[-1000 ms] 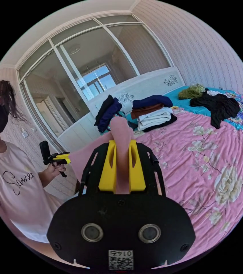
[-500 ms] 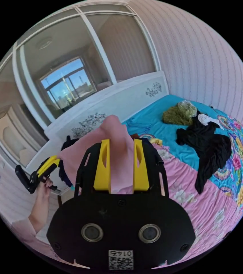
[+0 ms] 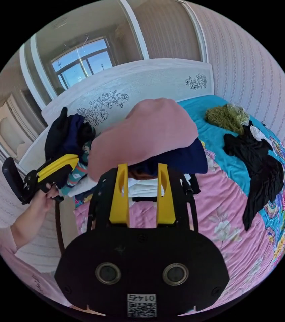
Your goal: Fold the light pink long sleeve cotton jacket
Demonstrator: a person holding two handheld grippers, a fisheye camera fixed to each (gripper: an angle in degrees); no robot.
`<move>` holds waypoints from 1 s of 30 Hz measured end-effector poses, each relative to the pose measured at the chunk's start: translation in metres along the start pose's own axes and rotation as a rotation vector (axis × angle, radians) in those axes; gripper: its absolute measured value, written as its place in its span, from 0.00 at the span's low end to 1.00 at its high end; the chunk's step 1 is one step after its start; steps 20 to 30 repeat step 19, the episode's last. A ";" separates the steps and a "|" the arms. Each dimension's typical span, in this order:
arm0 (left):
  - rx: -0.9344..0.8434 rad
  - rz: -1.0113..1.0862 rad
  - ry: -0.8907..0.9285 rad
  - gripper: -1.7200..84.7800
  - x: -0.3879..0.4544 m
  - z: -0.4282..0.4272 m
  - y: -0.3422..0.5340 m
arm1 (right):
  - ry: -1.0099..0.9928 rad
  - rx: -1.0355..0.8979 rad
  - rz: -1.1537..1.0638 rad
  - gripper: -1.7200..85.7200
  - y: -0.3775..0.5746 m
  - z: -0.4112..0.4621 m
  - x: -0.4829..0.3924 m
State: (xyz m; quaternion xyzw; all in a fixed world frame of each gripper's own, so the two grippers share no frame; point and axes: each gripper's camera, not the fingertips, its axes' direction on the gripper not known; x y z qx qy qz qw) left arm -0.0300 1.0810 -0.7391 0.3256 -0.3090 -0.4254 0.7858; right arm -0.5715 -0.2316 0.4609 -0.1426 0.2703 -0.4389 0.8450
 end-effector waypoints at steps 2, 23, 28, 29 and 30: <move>0.039 0.082 0.074 0.05 0.039 -0.031 0.031 | 0.015 0.007 -0.047 0.15 0.070 -0.024 -0.022; -0.160 0.178 0.622 0.12 0.324 -0.132 0.197 | 0.646 -0.034 0.841 0.15 0.817 -0.336 -0.201; -0.160 0.178 0.622 0.12 0.324 -0.132 0.197 | 0.646 -0.034 0.841 0.15 0.817 -0.336 -0.201; -0.160 0.178 0.622 0.12 0.324 -0.132 0.197 | 0.646 -0.034 0.841 0.15 0.817 -0.336 -0.201; -0.160 0.178 0.622 0.12 0.324 -0.132 0.197 | 0.646 -0.034 0.841 0.15 0.817 -0.336 -0.201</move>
